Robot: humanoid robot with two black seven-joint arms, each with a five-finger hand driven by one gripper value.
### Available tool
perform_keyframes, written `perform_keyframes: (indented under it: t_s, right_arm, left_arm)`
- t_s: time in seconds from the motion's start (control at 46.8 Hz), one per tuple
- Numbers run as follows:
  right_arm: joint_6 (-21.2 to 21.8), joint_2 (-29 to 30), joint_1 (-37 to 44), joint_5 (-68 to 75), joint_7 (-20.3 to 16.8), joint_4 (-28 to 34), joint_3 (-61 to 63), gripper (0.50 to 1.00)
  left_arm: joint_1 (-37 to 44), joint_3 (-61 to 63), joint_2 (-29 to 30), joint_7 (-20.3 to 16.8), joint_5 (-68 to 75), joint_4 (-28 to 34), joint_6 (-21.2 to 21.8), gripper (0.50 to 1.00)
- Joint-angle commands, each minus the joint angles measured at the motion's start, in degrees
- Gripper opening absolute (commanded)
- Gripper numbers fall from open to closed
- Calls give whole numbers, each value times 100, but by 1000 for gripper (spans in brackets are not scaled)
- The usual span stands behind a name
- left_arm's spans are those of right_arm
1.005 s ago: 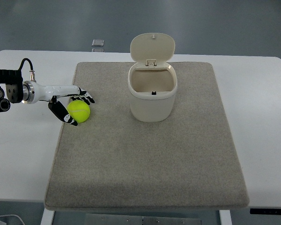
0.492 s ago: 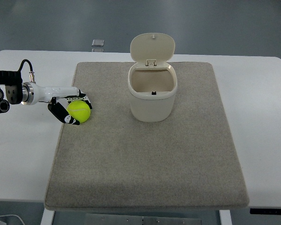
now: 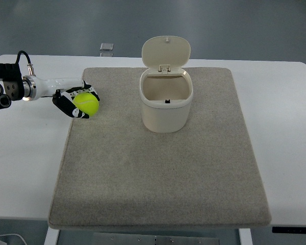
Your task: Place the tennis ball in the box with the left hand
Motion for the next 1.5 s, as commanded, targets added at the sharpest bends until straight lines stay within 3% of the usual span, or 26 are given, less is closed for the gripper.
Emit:
perform_keyframes:
  t_s: [0.0, 0.406, 0.535, 0.684, 0.749, 0.941, 1.476]
  right_arm:
    - [0, 0, 0, 0, 1, 0, 0, 938]
    - [0, 0, 0, 0, 1, 0, 0, 938]
    - [0, 0, 0, 0, 1, 0, 0, 938]
    - [0, 0, 0, 0, 1, 0, 0, 938]
    - [0, 0, 0, 0, 1, 0, 0, 938]
    - [0, 0, 0, 0, 1, 0, 0, 938]
    - [0, 0, 0, 0, 1, 0, 0, 938]
  left_arm:
    - [46, -365, 27, 1, -363, 176, 0, 500]
    - [151, -2633, 150, -43, -1814, 335, 255, 500]
    - [274, -3450, 132, -183, -1893, 256, 150, 500]
    - [327, -3978, 71, -491, -1893, -95, -254, 500]
    - [318, -4066, 71, -658, -1893, -254, -518, 500]
    - [371, -3952, -122, -667, -1788, -333, -1045, 500]
    - [538, -3381, -439, -632, -1436, -799, -1239, 500]
